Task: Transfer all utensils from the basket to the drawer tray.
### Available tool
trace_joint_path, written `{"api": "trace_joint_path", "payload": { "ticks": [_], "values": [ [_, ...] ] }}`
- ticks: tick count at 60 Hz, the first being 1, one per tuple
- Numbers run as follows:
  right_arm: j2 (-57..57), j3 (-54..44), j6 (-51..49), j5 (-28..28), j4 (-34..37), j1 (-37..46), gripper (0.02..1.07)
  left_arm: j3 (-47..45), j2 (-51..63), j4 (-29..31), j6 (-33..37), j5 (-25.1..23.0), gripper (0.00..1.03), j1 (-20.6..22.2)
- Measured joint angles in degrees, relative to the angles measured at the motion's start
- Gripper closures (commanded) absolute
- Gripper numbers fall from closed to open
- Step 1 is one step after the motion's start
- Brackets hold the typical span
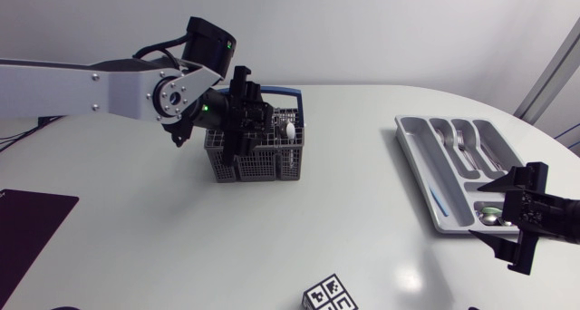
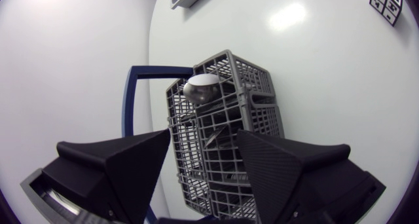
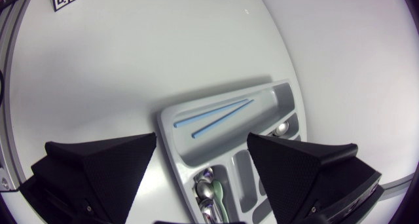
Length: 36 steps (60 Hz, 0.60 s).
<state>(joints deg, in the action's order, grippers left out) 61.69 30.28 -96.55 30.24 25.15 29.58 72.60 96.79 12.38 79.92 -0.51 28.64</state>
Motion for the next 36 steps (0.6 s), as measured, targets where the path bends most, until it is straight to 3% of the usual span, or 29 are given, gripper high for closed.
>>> {"api": "trace_joint_path", "payload": {
  "ticks": [4, 12, 26, 32, 36],
  "values": [
    [0.0, -0.2, 2.2, 0.0, -0.1, -2.3, 0.07, 0.2, 0.9, -0.9, 1.9, 1.0, 0.45, -0.3],
    [0.0, -0.2, 6.0, 0.0, -1.5, -6.1, 0.07, 0.2, 2.7, -3.0, 5.0, 1.6, 0.62, -0.7],
    [0.0, -0.4, 10.1, 0.0, -3.1, -10.3, 0.07, 0.2, 4.0, -5.4, 7.7, 1.9, 0.75, -0.9],
    [0.0, -0.4, 10.8, 0.0, -3.3, -10.8, 0.07, 0.3, 4.5, -5.4, 8.7, 1.9, 0.75, -0.8],
    [0.0, -0.4, 11.0, 0.0, -3.5, -10.8, 0.07, 0.3, 4.8, -5.4, 8.9, 1.9, 0.82, -0.9]
  ]
}}
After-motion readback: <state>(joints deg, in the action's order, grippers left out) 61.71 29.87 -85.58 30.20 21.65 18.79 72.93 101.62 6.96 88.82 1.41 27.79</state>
